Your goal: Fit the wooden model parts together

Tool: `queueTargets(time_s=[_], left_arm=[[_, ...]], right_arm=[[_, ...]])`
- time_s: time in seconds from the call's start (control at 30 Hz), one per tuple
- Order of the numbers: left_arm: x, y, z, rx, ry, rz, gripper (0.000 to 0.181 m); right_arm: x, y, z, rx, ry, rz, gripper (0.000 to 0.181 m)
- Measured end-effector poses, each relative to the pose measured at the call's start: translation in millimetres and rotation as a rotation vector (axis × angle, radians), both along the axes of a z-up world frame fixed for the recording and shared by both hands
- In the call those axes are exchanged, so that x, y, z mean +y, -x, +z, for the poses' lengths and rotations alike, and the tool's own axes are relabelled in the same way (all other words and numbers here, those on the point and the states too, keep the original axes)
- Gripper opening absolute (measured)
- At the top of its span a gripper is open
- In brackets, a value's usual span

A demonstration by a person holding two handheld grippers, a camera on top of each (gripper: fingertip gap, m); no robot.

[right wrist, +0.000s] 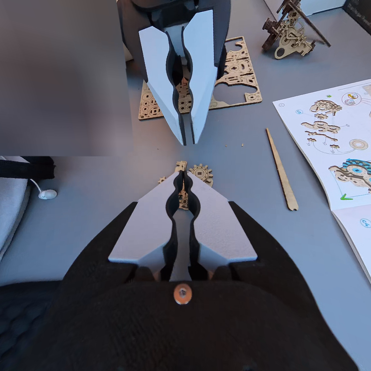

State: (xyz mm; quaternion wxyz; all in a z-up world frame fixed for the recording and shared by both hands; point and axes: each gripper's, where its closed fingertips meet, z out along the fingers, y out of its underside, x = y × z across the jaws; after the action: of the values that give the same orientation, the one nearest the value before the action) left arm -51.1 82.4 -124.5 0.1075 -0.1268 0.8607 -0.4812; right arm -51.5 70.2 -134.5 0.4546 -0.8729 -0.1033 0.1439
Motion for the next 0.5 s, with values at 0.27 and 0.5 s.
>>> queueTargets(time_s=[0.27,0.5], left_arm=[[3,0,-8,0.006,-0.046,-0.001,0.004],[2,0,-1,-0.014,-0.030,-0.001,0.003]], right_arm=[[-8,23,-8,-0.135,0.051,0.131,0.010],[-5,35,-26,-0.218,0.138,0.102,0.011]])
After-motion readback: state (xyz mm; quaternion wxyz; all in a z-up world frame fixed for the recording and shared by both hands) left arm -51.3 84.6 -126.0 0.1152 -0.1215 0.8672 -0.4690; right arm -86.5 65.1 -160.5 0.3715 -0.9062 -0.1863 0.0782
